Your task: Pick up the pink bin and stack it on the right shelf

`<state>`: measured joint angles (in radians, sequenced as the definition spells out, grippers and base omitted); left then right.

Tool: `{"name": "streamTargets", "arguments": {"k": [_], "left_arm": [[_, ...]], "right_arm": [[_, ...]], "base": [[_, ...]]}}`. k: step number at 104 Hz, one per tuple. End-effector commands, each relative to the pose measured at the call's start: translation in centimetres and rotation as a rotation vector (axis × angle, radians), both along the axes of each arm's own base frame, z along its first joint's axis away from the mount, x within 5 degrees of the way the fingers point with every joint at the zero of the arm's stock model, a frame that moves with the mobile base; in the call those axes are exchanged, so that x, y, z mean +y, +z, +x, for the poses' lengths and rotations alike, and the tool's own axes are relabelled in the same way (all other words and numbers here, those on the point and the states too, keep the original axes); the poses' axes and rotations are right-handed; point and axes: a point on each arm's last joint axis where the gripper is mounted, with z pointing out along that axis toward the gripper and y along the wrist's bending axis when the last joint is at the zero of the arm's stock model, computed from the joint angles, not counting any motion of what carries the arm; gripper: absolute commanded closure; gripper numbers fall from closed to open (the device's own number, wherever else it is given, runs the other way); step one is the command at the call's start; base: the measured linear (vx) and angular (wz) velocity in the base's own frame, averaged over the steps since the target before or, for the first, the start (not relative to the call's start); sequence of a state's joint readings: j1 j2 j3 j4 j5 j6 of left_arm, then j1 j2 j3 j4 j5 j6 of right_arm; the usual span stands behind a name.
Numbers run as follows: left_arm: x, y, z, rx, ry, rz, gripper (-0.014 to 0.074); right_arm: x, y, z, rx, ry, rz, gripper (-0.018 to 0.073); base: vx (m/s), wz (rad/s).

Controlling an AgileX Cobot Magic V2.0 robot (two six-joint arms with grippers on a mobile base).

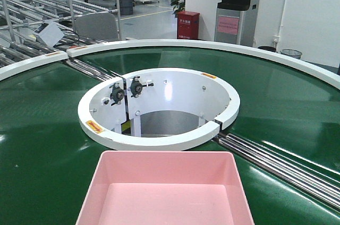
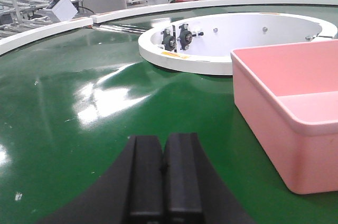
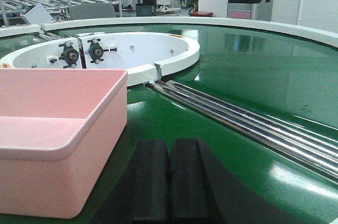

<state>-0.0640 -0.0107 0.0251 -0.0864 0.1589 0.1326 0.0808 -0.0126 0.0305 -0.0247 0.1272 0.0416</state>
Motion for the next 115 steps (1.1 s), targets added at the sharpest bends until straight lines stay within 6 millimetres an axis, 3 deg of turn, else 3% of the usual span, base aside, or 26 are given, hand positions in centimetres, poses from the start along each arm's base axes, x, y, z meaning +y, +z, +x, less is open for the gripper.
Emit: {"name": "streamTargets", "arguments": {"k": [1, 92, 105, 115], "left_arm": [[0.1, 0.2, 0.1, -0.072, 0.010, -0.014, 0.0604], [0.1, 0.8, 0.0, -0.140, 0.016, -0.019, 0.0604], [0.3, 2.6, -0.2, -0.308, 0.030, -0.057, 0.0604], [0.6, 6.2, -1.1, -0.462, 0.024, -0.255, 0.0604]], "right_arm": [[0.0, 0.8, -0.1, -0.093, -0.001, -0.006, 0.0571], [0.0, 1.2, -0.1, -0.140, 0.000, -0.009, 0.0571], [0.0, 2.9, -0.4, -0.307, 0.003, 0.002, 0.0571], [0.0, 6.3, -1.3, -0.450, 0.004, 0.016, 0.0571]], "base": [[0.00, 0.00], [0.00, 0.00], [0.00, 0.00], [0.00, 0.00]]}}
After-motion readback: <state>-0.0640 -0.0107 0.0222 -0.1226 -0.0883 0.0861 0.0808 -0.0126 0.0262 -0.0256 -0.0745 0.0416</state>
